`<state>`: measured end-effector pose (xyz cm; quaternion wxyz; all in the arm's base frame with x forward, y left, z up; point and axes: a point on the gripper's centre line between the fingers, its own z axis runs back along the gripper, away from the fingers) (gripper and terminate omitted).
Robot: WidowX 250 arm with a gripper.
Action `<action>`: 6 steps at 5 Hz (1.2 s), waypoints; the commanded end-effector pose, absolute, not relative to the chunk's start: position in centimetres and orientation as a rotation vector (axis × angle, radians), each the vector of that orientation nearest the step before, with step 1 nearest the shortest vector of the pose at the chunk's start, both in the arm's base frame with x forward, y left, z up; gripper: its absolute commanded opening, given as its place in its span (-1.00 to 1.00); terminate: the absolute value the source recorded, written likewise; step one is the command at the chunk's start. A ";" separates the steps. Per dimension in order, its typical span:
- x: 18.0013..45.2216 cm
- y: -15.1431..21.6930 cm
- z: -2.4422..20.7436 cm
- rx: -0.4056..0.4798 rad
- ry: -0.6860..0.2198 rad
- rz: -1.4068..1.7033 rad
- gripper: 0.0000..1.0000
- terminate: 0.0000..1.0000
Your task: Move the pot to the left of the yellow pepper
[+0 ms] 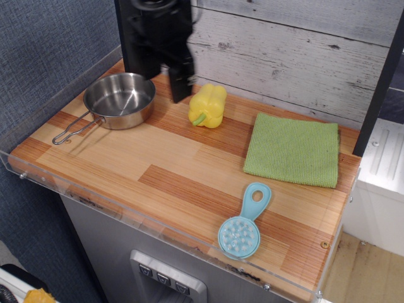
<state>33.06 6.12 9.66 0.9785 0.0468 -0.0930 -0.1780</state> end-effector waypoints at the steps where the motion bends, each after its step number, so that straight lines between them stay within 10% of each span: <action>1: 30.5 1.8 11.1 0.062 -0.180 -0.142 1.00 -1.00; 5: 29.1 1.5 10.3 0.088 -0.118 -0.055 1.00 -1.00; 6: 29.1 1.5 10.3 0.088 -0.118 -0.055 1.00 1.00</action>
